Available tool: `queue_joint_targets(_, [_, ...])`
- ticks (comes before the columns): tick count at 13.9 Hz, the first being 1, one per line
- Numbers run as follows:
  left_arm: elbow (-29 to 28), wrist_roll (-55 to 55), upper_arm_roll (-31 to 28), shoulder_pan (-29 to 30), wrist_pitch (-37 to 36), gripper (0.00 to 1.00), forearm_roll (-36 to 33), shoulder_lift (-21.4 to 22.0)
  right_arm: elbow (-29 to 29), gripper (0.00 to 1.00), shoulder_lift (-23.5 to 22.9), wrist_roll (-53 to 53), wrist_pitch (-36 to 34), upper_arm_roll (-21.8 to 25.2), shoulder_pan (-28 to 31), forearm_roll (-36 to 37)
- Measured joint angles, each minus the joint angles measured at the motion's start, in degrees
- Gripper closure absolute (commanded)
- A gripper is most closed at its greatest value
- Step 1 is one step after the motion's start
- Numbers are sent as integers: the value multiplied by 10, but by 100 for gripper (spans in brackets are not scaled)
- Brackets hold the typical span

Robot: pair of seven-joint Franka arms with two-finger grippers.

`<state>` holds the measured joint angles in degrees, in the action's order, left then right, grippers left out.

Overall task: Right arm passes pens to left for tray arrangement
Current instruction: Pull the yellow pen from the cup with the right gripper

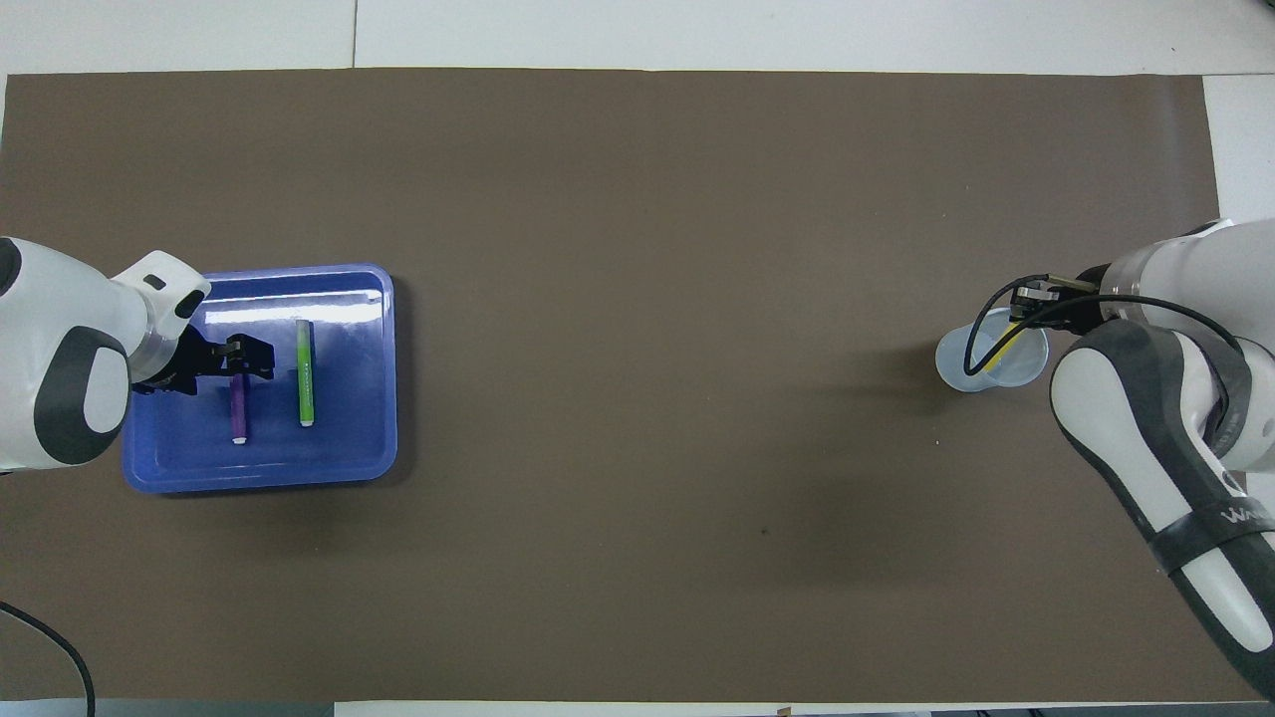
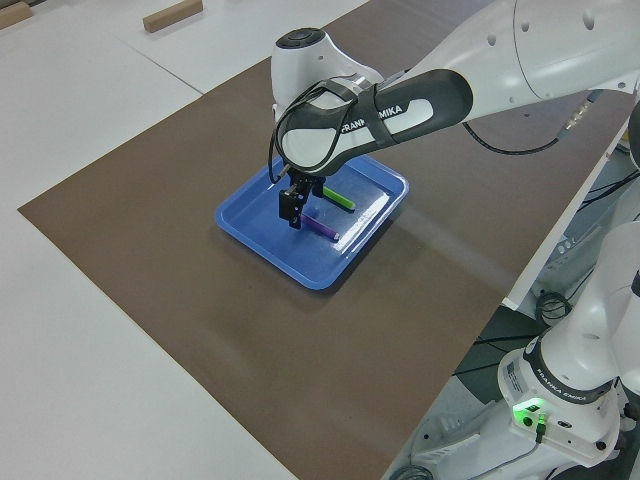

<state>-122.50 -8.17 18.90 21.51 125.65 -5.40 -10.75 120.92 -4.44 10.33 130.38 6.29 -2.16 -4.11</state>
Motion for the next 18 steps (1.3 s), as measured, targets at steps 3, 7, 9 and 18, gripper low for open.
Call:
queue_joint_targets(3, [23,0,0,0,-31,0,1,0,-33,100,11,0,-60,-2,-1,0])
queue_joint_targets(7, [133,-3,3,-1,-184,0,49,6,-67,100,64,0,-125,-8,-5,16])
queue_joint_targets(9, [180,-30,5,-2,-248,0,78,18,-80,100,87,2,-149,-28,-5,30])
queue_joint_targets(18, [172,-392,12,-45,-239,0,214,148,-134,100,53,364,-95,-180,-9,-162])
